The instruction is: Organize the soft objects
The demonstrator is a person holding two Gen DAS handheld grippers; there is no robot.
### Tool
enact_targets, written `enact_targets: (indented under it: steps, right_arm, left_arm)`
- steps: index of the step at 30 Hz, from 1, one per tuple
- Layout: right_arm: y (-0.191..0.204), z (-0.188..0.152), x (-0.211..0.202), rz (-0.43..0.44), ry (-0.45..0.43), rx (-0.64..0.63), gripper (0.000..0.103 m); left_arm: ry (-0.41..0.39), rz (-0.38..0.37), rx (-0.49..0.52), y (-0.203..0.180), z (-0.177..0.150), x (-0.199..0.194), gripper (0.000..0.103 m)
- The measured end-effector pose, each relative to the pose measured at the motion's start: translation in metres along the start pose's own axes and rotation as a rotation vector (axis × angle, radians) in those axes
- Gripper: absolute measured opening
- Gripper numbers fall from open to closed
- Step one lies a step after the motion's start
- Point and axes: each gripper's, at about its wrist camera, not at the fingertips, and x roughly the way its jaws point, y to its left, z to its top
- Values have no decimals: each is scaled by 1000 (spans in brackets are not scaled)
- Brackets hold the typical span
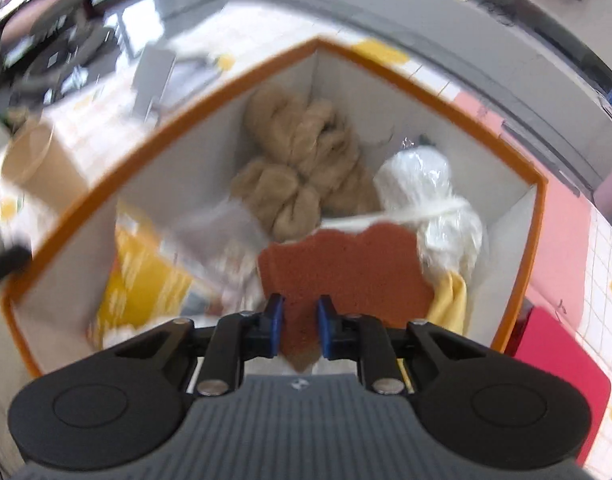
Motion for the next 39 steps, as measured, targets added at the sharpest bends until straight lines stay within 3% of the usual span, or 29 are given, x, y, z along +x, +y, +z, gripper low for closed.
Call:
enact_targets:
  steps: [6, 13, 15, 17, 19, 22, 25, 30, 32, 34, 37, 39]
  right_arm:
    - [-9, 15, 7, 34, -80, 113, 18]
    - [-5, 8, 15, 13, -112, 145, 21]
    - [-5, 3, 8, 14, -135, 146, 30]
    - [-3, -3, -6, -20, -178, 145, 62]
    - [-2, -11, -27, -40, -260, 161, 63]
    - [-8, -23, -70, 26, -331, 193, 69]
    - [-11, -42, -118, 9, -418, 190, 79]
    - [-23, -79, -190, -20, -535, 215, 87]
    - [-29, -97, -217, -33, -585, 248, 96]
    - [-28, -121, -238, -81, -638, 258, 98]
    - [-20, -173, -253, -182, -724, 268, 100]
    - [-18, -206, -251, -217, -743, 316, 100]
  left_arm:
    - [20, -14, -25, 2, -2, 4, 95]
    - [-36, -67, 9, -6, 1, -9, 95]
    - [-47, -76, 13, -11, 2, -14, 95]
    - [-60, -83, 27, -17, 4, -22, 95]
    - [-86, -99, 35, -22, 6, -32, 95]
    - [-109, -129, 20, -29, 10, -52, 95]
    - [-128, -144, 25, -37, 16, -76, 95]
    - [-257, -145, 38, -50, 15, -127, 95]
    - [-303, -157, -13, -51, 14, -147, 95]
    - [-342, -182, -65, -52, 12, -165, 95]
    - [-387, -233, -25, -65, 7, -189, 95]
    - [-438, -228, -12, -77, 0, -204, 95]
